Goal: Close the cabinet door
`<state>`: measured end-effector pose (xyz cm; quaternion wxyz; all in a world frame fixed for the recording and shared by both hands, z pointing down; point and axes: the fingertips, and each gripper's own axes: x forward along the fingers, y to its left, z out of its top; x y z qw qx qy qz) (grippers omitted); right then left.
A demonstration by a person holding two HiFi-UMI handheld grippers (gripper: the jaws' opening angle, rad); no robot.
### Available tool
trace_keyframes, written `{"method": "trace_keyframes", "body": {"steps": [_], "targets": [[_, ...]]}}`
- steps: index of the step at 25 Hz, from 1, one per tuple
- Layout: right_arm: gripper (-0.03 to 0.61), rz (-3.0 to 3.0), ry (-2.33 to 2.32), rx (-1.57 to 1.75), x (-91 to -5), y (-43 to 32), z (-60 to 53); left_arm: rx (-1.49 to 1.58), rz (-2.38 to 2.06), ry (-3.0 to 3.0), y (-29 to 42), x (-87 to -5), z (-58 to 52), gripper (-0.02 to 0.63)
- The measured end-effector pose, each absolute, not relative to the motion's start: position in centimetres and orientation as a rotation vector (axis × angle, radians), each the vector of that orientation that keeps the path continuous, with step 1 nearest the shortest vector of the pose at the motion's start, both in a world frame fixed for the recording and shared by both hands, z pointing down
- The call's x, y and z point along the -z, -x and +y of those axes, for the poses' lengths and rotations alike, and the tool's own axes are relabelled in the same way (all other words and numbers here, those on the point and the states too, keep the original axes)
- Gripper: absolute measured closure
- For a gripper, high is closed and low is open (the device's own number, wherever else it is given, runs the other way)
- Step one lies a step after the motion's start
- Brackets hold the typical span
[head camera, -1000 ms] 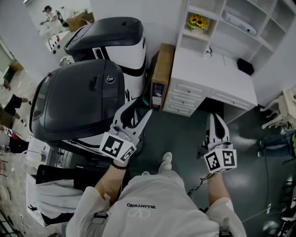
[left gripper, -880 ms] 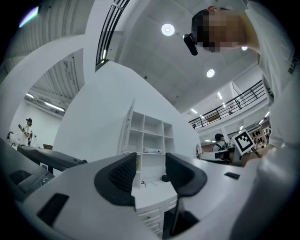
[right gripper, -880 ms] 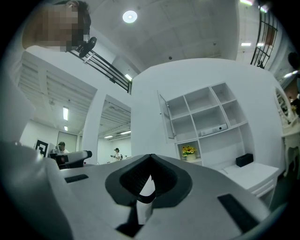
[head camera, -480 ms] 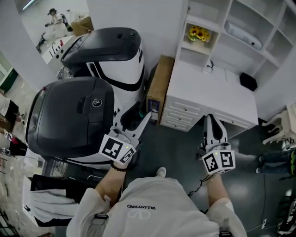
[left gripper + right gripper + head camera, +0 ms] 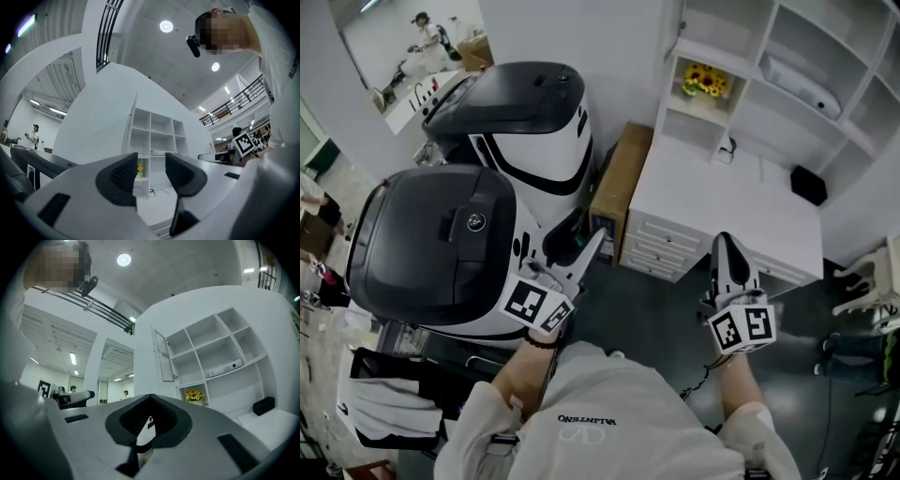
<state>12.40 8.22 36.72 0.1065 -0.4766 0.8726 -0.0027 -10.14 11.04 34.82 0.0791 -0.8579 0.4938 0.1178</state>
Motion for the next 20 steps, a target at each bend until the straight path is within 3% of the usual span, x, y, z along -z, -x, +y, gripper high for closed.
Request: {"method": "trace_keyframes", "body": {"steps": [20], "targets": [[0.569,2.61,1.248,-0.099,-32.8,-10.1,-5.8,-0.436,1.37,2.58,9.8,-33.0,-4.6,0.433]]}}
